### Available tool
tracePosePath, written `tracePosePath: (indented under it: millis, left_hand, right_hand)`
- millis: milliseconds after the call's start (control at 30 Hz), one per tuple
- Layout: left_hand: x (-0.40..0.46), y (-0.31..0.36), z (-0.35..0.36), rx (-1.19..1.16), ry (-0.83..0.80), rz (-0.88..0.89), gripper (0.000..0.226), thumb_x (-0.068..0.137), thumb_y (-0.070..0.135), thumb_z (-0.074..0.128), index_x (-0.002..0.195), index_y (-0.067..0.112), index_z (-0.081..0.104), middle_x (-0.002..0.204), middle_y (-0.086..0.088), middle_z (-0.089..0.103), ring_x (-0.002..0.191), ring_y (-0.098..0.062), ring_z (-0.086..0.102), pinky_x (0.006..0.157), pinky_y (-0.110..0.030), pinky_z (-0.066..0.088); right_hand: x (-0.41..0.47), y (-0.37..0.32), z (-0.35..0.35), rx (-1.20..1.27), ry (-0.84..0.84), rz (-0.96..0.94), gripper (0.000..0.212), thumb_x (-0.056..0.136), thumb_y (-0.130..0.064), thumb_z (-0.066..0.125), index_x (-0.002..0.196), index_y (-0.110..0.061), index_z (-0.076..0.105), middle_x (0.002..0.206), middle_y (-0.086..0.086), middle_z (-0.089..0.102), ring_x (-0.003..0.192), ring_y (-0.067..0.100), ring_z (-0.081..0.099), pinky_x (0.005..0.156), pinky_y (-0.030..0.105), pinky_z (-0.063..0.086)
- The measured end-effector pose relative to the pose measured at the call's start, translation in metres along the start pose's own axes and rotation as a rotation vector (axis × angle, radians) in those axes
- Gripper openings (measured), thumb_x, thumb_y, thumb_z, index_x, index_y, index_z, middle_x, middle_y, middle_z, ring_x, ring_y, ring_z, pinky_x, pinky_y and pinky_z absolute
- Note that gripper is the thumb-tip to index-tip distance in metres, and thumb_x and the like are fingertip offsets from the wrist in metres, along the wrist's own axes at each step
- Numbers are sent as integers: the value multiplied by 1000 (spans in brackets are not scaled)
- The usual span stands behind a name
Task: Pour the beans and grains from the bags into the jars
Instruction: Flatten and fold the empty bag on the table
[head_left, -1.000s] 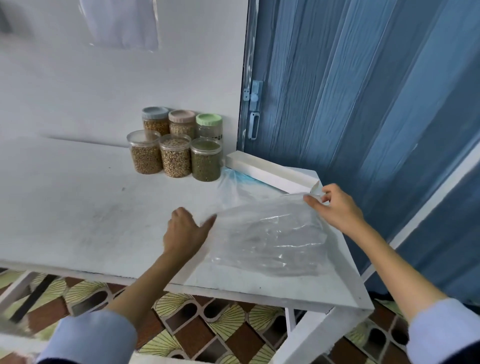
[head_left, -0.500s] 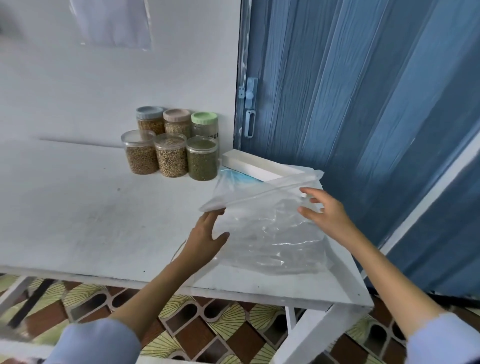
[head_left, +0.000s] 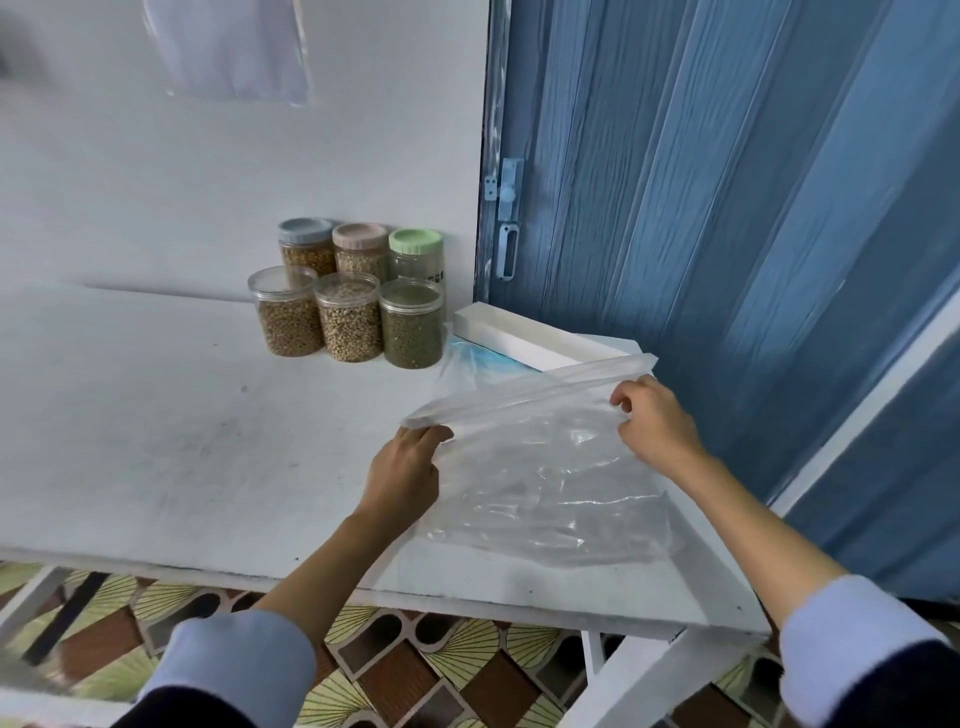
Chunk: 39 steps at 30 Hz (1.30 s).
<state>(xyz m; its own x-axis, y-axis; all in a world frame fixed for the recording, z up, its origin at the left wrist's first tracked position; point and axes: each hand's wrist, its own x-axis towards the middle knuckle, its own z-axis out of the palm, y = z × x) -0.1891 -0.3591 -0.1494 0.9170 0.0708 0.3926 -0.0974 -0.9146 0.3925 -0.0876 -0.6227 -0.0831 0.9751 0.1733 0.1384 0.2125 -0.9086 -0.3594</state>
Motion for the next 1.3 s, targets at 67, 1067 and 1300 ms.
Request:
tracePosePath:
  millis: [67, 1067, 1300]
  left_hand:
    - [3, 0, -1, 70, 2, 21, 53, 48, -19, 62, 94, 5, 68, 95, -14, 70, 85, -37, 65, 53, -35, 51]
    - [3, 6, -20, 109, -234, -225, 51, 97, 10, 37, 147, 16, 30, 143, -11, 44, 126, -28, 44, 99, -37, 39]
    - [-4, -2, -24, -68, -259, -305, 41, 99, 32, 41, 131, 6, 44, 131, -9, 46, 118, -25, 46, 96, -39, 40]
  right_hand:
    - [-1, -1, 0, -8, 64, 24, 27, 85, 0, 51, 109, -9, 60, 116, 4, 51, 108, 26, 50, 75, 32, 41]
    - [-16, 5, -11, -262, -128, -100, 51, 99, -10, 32, 135, -41, 49, 140, -1, 50, 121, 30, 48, 76, 28, 31]
    - [-21, 14, -22, 0, -101, 5, 38, 91, -48, 53, 118, -24, 66, 121, 2, 65, 116, 26, 55, 91, 37, 47]
